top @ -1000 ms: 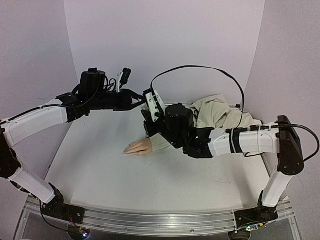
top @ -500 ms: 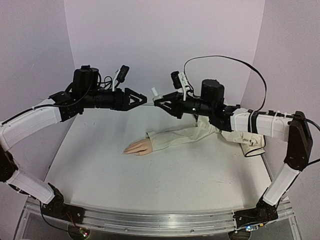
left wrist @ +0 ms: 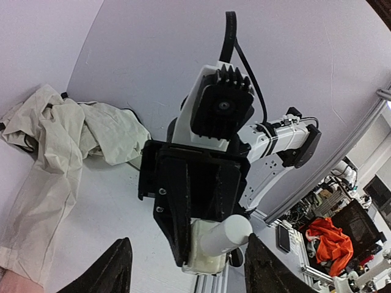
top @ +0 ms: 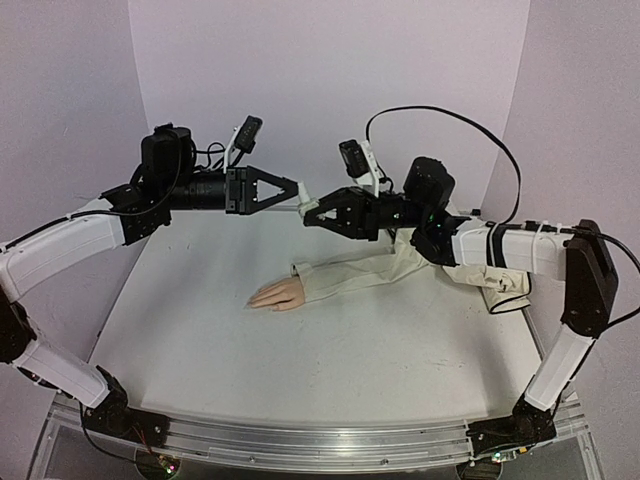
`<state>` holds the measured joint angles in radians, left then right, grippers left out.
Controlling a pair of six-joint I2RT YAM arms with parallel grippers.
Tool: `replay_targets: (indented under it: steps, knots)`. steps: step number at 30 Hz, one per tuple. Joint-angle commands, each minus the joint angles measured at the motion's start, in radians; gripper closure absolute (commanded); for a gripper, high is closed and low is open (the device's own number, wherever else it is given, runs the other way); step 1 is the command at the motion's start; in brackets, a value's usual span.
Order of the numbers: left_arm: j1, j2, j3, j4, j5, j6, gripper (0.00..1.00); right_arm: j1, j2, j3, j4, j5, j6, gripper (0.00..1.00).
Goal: Paint the nails
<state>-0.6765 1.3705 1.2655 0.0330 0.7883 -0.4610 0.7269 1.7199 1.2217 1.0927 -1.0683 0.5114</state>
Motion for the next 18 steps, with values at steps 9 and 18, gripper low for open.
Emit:
replay_targets:
  steps: [9, 18]
  knots:
    - [-0.048, 0.03, 0.054, 0.091, 0.042, 0.0, 0.54, -0.004, 0.021, 0.021, 0.148, -0.026, 0.073, 1.0]
    - [-0.055, 0.034, 0.054, 0.092, -0.018, 0.013, 0.77, -0.003, 0.032, 0.02, 0.113, -0.001, 0.045, 1.0]
